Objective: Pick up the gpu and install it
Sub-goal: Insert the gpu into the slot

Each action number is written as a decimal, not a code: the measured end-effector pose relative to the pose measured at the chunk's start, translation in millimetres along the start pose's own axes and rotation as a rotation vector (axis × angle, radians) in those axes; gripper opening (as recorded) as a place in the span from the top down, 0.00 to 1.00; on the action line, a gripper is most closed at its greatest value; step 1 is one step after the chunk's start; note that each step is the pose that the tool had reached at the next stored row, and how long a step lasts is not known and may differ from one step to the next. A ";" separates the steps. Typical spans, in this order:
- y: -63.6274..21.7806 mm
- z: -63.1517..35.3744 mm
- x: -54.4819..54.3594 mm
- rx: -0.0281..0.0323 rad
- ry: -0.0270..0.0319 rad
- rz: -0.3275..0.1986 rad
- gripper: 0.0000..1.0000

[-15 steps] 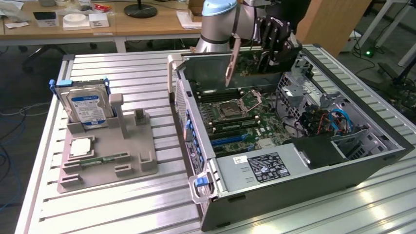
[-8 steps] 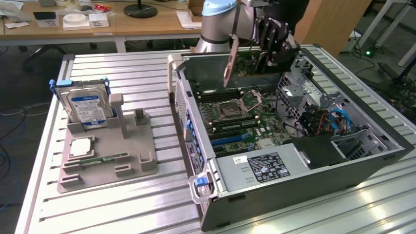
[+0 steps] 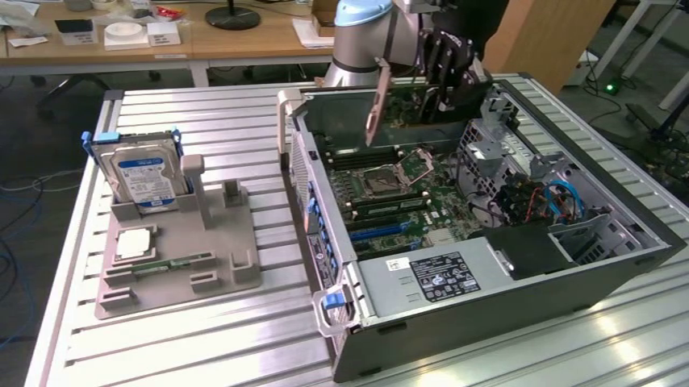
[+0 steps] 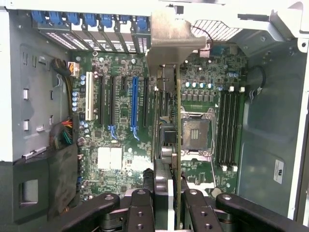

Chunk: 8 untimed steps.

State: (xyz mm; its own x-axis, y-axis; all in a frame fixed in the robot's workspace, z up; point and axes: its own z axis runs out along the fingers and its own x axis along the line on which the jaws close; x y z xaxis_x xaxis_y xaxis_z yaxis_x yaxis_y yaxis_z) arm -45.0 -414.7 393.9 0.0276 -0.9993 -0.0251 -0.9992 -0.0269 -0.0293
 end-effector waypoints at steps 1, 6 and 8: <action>0.9 0.1 0.3 0.0001 -0.0019 0.000 0.72; 4.1 0.9 1.8 0.0003 -0.0094 -0.001 0.72; 5.4 1.8 2.7 0.0004 -0.0109 -0.002 0.72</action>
State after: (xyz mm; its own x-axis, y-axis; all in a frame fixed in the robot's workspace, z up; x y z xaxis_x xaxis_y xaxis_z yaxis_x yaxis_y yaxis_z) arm -50.3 -417.5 391.9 0.0295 -0.9989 -0.0359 -0.9992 -0.0285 -0.0298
